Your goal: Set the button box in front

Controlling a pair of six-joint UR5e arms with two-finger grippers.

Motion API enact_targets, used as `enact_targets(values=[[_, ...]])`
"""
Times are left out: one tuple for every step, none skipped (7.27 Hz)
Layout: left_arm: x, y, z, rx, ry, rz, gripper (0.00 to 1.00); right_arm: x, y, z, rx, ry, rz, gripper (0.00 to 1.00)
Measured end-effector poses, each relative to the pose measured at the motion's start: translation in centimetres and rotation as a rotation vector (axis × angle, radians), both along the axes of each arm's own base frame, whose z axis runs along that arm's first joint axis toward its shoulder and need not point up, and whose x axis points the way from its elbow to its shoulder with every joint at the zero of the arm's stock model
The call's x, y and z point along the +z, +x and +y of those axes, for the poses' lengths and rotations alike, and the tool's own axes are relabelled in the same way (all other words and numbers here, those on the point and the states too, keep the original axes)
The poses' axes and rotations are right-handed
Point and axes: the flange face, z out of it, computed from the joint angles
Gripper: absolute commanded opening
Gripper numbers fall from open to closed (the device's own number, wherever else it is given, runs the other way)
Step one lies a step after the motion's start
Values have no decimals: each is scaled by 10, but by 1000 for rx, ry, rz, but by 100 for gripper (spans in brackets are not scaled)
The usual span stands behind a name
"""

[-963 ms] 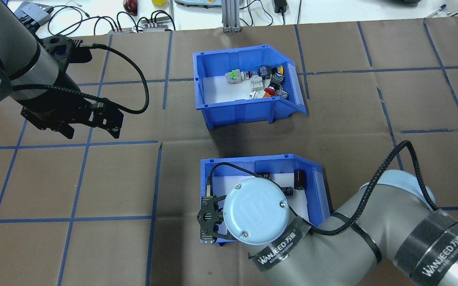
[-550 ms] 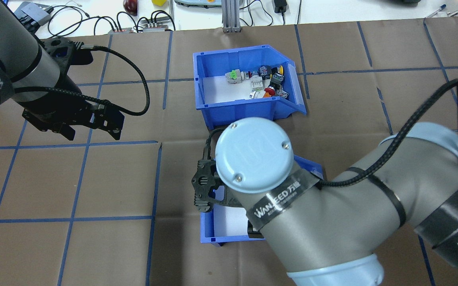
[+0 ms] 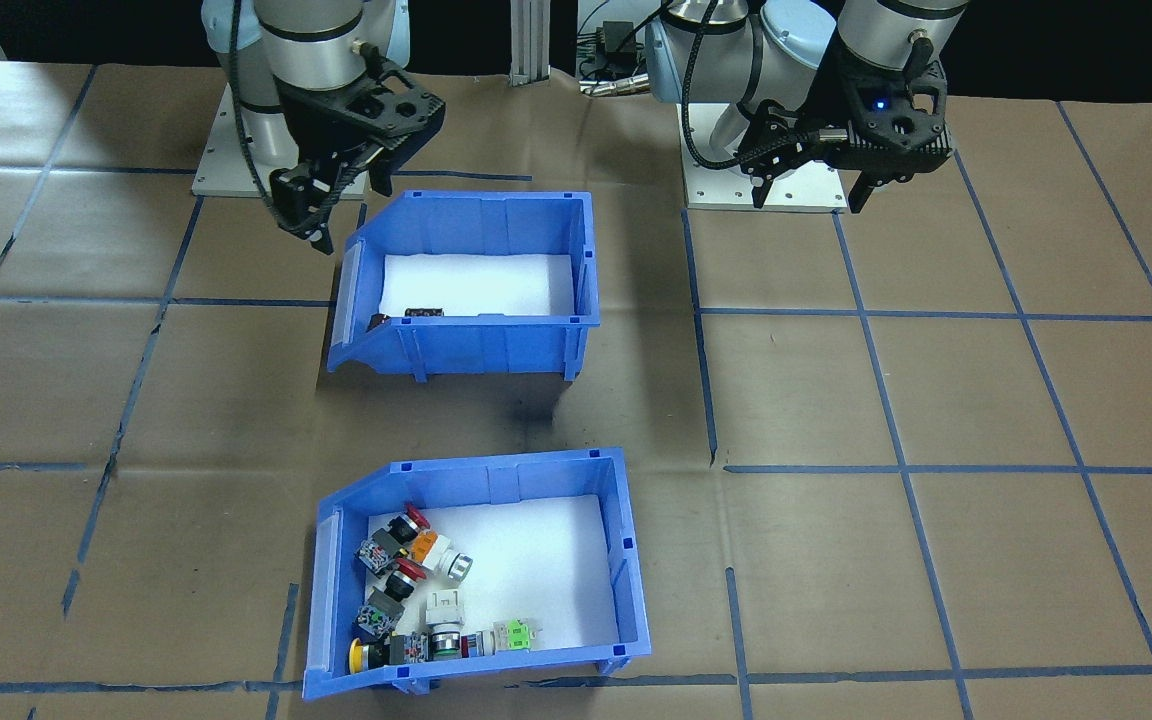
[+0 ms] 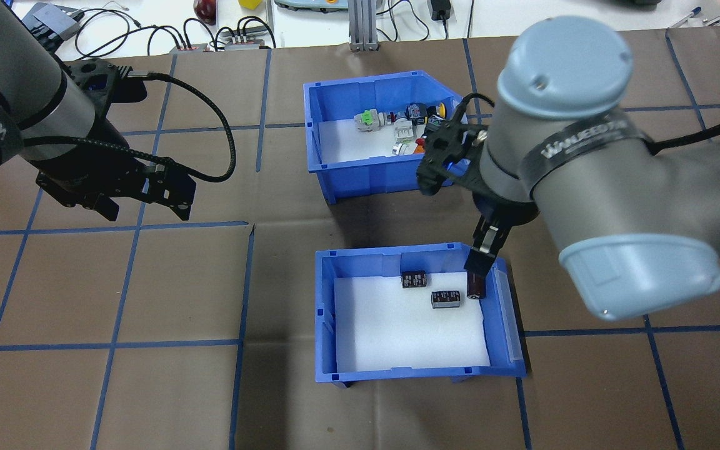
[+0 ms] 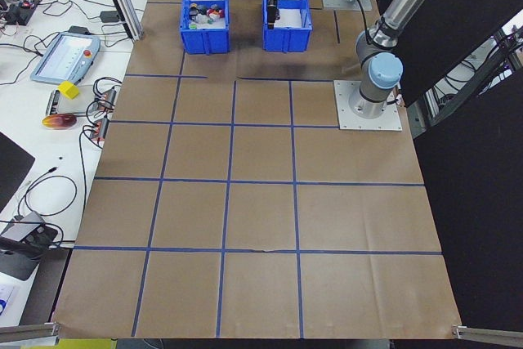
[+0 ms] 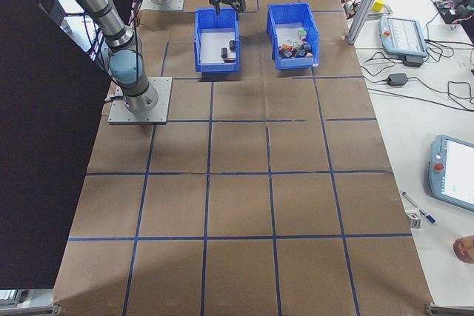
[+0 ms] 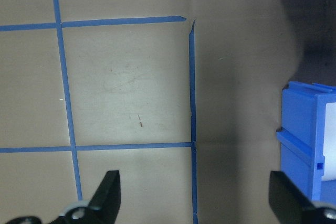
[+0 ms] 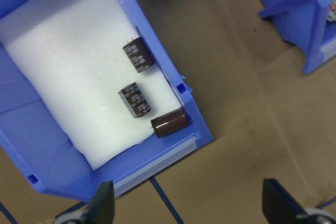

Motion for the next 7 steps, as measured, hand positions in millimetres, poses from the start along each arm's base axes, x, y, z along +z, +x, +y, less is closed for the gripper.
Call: enact_targets(values=[[0, 0, 0, 0, 0, 1, 99, 16, -25, -17, -156, -33, -16, 100], [0, 0, 0, 0, -1, 1, 99, 32, -44, -30, -315, -66, -32, 100], [-1, 0, -1, -1, 0, 0, 99, 42, -62, -41, -471, -90, -48, 100], [-1, 0, -1, -1, 0, -1, 99, 48, -74, -47, -596, -104, -65, 100], [0, 0, -1, -1, 0, 0, 99, 50, -80, -52, -719, -107, -85, 100], [0, 0, -1, 0, -1, 1, 99, 50, -83, -53, -837, -94, -95, 100], [0, 0, -1, 1, -1, 3, 99, 51, -83, -55, -935, -65, -97, 100]])
